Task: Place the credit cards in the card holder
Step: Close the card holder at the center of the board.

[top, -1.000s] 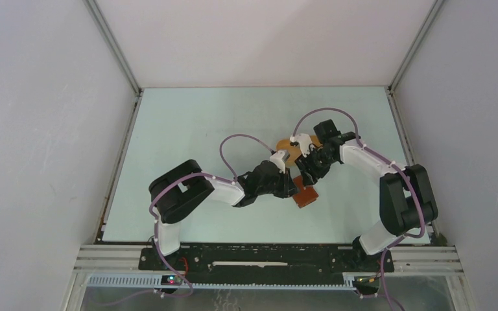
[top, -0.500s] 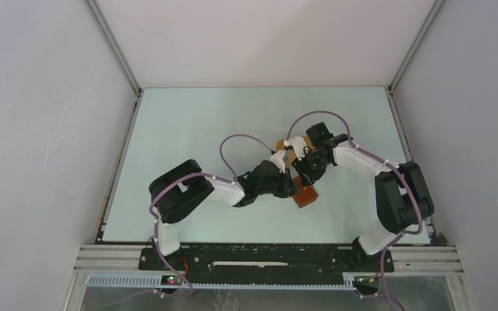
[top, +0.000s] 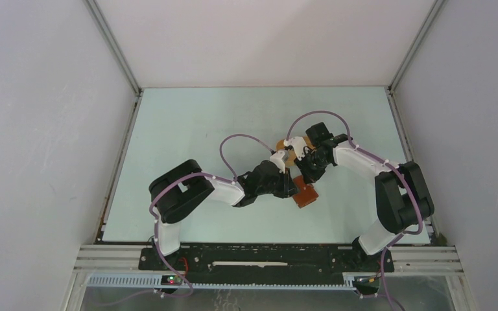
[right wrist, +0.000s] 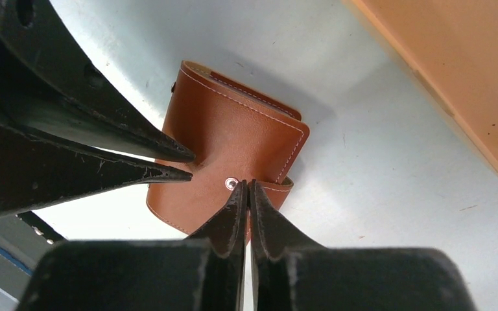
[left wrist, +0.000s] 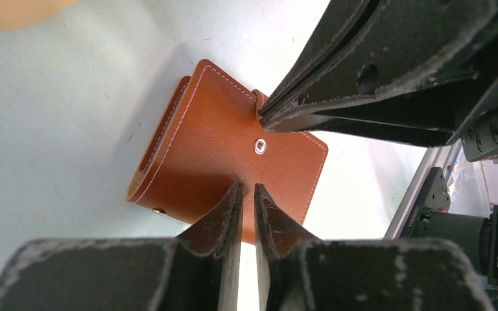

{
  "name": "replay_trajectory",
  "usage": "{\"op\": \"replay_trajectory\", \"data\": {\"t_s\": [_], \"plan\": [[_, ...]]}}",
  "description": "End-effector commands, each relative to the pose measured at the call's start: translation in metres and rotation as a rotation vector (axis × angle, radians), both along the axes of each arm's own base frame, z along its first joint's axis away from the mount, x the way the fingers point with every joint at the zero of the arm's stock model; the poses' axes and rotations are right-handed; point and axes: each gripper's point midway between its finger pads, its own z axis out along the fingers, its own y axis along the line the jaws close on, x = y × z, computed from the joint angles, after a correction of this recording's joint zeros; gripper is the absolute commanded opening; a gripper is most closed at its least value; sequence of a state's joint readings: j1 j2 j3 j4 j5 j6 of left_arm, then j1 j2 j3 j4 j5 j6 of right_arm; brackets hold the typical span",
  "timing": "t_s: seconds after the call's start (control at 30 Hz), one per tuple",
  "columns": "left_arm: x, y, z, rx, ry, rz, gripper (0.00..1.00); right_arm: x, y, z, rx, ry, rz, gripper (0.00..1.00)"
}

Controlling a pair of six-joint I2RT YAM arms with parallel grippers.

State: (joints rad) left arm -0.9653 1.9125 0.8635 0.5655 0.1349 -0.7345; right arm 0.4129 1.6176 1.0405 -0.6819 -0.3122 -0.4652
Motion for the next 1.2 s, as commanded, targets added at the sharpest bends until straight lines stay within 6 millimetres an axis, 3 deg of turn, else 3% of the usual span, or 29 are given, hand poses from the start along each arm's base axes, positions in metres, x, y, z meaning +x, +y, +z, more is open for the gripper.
{"op": "replay_trajectory", "data": {"t_s": [0.0,0.17,0.77,1.17], "plan": [[-0.007,0.016,-0.027,0.072,0.047,0.005,0.17,-0.005,0.003,0.01,0.016,-0.013,-0.003,0.03],[-0.006,0.016,-0.027,0.071,0.048,0.005,0.17,-0.008,0.007,0.011,0.039,0.007,-0.011,0.0],[-0.007,0.015,-0.026,0.066,0.049,0.007,0.16,-0.019,0.012,-0.015,0.046,0.163,-0.137,0.0],[-0.006,0.017,-0.021,0.052,0.043,0.021,0.16,-0.015,0.016,-0.007,0.109,0.154,-0.199,0.0]]}}
